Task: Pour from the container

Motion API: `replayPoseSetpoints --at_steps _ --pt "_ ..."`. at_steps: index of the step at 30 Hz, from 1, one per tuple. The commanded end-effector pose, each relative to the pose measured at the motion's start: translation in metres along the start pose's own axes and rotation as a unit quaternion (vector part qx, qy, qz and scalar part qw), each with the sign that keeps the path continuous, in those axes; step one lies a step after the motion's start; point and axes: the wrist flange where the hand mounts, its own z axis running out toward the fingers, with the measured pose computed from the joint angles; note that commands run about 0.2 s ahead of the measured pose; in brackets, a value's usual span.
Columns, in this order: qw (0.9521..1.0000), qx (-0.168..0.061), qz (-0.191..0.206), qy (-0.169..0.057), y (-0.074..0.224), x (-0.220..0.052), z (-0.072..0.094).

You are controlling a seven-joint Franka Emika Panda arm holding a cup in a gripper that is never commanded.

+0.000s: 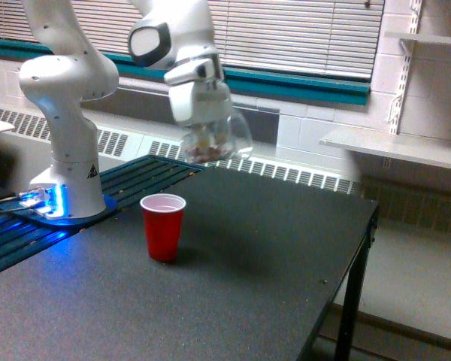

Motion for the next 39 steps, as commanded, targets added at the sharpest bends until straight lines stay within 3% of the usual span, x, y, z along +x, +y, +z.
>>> replayPoseSetpoints --at_steps 1,16,27,39 --pt "0.9998 -0.018 -0.004 -0.006 0.024 -0.009 0.002" --pt "0.9975 -0.060 -0.033 -0.018 0.062 -0.020 -0.007" --pt "0.9955 -0.074 -0.043 -0.040 0.074 -0.041 -0.005" --pt "0.9937 -0.093 -0.038 -0.051 0.083 -0.043 -0.016"
